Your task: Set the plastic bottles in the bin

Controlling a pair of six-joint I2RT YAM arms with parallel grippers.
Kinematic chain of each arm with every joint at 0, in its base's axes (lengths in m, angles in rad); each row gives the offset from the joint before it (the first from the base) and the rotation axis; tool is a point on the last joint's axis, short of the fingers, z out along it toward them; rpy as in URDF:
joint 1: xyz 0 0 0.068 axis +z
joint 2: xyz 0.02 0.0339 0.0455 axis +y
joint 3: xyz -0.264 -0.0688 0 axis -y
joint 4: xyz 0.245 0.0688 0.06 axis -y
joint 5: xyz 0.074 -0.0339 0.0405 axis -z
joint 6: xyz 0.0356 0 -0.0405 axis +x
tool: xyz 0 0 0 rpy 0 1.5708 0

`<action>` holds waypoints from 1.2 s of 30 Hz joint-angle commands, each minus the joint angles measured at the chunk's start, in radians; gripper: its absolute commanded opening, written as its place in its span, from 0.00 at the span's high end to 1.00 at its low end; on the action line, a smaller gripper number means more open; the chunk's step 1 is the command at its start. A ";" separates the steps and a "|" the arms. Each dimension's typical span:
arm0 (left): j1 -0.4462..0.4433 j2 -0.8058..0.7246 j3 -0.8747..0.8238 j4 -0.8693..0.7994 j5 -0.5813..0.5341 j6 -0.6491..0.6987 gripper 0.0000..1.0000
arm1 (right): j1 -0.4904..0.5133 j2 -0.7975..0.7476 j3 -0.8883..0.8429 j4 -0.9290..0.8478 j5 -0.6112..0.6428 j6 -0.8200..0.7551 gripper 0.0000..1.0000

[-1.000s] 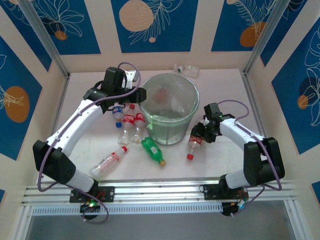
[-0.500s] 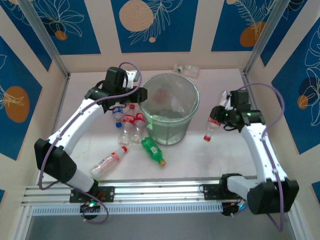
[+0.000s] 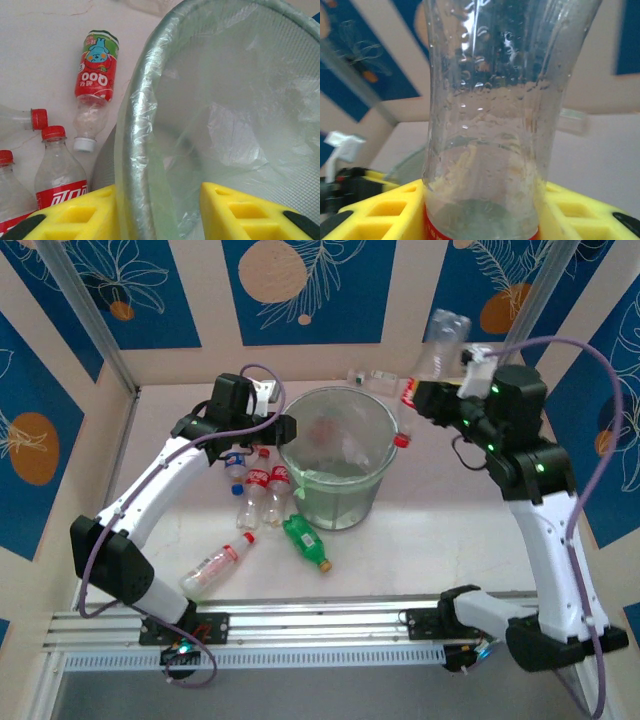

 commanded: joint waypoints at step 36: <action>-0.005 -0.005 -0.030 0.035 -0.001 0.012 0.56 | 0.265 0.294 -0.241 0.145 -0.133 -0.090 0.36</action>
